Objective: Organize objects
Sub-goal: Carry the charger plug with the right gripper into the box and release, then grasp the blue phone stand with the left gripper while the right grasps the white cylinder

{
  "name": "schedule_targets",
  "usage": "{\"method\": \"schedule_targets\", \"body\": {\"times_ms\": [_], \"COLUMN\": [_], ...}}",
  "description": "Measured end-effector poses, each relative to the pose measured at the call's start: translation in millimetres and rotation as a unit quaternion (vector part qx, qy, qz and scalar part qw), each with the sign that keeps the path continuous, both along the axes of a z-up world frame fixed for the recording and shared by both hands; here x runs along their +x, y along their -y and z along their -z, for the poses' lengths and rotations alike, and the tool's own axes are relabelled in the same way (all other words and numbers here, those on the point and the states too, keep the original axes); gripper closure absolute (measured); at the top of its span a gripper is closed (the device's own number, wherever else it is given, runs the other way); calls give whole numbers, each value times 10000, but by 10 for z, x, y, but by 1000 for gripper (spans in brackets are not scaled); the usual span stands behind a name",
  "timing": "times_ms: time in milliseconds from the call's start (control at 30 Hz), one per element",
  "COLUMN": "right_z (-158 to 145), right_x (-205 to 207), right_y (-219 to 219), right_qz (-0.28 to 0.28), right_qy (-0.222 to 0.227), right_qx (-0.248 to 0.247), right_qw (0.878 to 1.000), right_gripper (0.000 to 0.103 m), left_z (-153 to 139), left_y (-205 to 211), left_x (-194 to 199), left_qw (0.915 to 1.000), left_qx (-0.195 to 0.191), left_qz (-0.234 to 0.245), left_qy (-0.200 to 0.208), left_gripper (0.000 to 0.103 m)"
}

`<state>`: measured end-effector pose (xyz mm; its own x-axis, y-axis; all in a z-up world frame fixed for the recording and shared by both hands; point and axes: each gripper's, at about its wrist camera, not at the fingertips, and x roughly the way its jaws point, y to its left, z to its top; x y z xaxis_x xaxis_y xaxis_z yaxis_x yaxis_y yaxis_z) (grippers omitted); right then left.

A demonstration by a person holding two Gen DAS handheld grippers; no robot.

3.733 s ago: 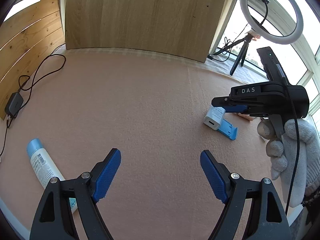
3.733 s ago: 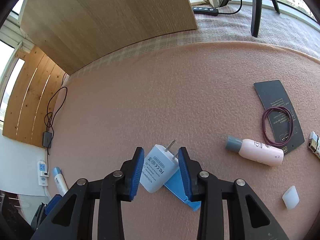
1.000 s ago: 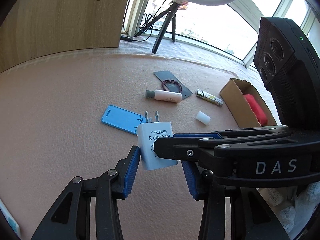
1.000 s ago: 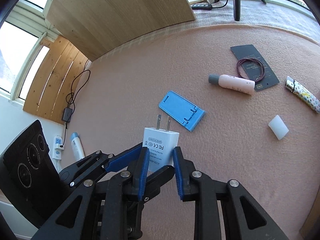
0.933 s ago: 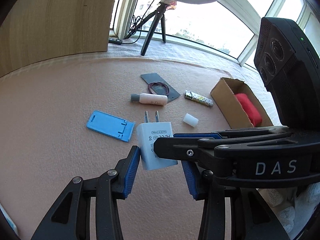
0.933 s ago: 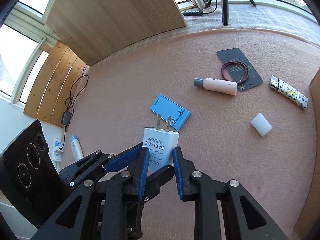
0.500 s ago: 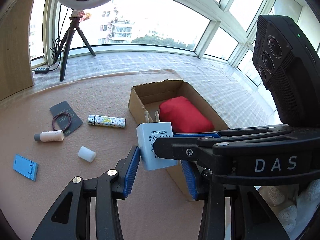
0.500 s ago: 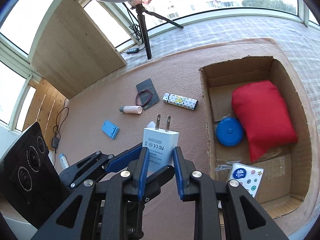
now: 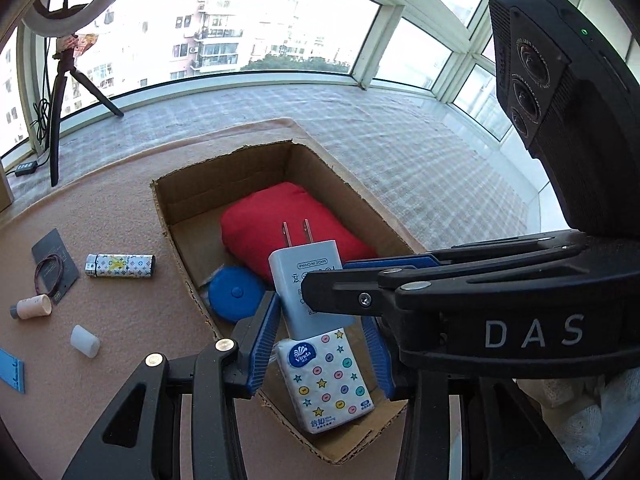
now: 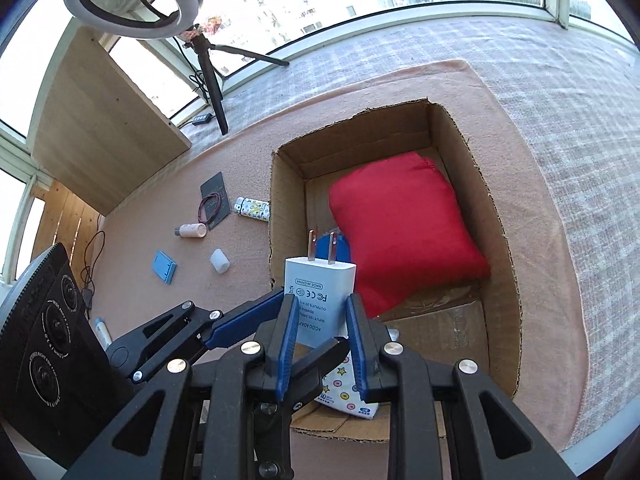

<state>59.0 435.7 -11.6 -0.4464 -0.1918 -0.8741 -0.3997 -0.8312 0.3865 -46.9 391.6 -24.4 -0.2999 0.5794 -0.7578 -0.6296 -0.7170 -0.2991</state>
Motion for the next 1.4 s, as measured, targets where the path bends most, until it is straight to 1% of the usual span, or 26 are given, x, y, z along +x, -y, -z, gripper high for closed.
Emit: {"method": "schedule_targets", "body": {"times_ms": [133,200,267,333,433,567,667,733,933,1000,1100,1200,1400], "right_z": [-10,-42,-74,-112,-148,-127,-135,-163,-198,-188,-147,-77,111], "right_x": [34,54,64,73,85,82,38,-23,-336,-460,-647,-817,-1120], "right_y": [-62,-68,-51,-16,30,69,139,217,558,691,873,1047,1321], "right_qz": [73,163,186,215,299,389,373,326,-96,-251,-439,-599,-878], "right_qy": [-6,-32,-62,-115,-175,-190,-282,-379,-562,-595,-615,-589,-399], "right_qx": [49,169,237,384,531,521,487,534,500,471,371,279,191], "right_qw": [10000,9997,9995,9990,9980,9977,9977,9973,9971,9968,9965,9961,9952], "right_gripper": [81,80,69,62,56,55,55,55,55,55,55,55,55], "left_z": [20,-7,-41,-81,-107,-133,-151,-143,-13,29,86,173,326], "left_y": [-74,-84,-73,-6,128,358,553,729,1418,1665,1999,2343,2907], "left_x": [33,73,117,144,137,110,113,98,-106,-197,-300,-414,-656], "left_qw": [9999,9999,9998,9997,9999,9999,9997,9992,9946,9914,9860,9796,9671], "left_qx": [-53,-28,-47,-34,-25,-15,-61,-105,-204,-221,-345,-448,-628], "left_qz": [105,166,194,186,100,-71,-179,-333,-1018,-1279,-1619,-1940,-2430], "left_qy": [28,13,-77,-132,-128,-113,-163,-181,65,174,178,289,414], "left_gripper": [57,56,52,51,49,45,41,40,39,39,39,39,39]}}
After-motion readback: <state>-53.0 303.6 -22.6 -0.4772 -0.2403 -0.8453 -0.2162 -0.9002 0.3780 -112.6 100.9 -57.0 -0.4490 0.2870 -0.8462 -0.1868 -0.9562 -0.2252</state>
